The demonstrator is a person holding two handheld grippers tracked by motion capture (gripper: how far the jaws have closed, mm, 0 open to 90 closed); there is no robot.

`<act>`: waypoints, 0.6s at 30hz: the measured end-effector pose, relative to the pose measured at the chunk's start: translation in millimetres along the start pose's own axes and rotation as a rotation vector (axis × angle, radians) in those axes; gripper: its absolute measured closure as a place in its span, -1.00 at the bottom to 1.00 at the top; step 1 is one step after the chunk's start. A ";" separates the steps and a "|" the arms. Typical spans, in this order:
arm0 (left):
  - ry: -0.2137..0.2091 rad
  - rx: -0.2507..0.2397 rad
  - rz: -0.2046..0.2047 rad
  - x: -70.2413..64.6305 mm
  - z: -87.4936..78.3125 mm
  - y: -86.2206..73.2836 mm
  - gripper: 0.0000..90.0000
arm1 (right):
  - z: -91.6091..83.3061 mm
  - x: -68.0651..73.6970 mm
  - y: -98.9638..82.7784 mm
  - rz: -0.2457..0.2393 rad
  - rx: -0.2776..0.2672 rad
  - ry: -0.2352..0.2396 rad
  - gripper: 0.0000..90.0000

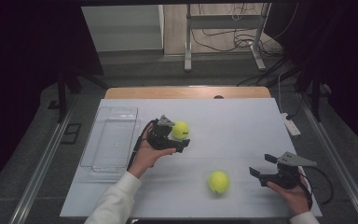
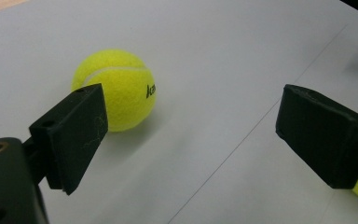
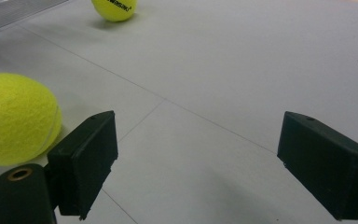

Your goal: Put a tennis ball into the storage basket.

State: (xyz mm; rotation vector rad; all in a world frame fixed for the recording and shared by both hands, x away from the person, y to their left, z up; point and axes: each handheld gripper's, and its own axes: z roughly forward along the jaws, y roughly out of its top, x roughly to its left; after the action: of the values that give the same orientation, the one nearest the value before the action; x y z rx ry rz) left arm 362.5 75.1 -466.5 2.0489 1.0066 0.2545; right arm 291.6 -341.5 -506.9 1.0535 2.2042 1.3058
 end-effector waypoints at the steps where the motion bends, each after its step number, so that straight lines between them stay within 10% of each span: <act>1: 0.000 0.005 0.003 0.2 1.1 0.3 -0.78 | 0.0 0.0 -0.1 0.001 -0.003 0.002 -0.73; 18: 0.026 0.023 -0.021 11.1 12.6 1.9 -0.80 | 0.3 -0.3 -0.3 0.000 0.000 -0.001 -0.73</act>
State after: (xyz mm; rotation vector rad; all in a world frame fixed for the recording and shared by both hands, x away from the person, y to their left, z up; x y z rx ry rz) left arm 377.1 75.2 -475.0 2.0593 1.0508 0.2609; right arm 291.9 -341.7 -507.3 1.0541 2.2035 1.3050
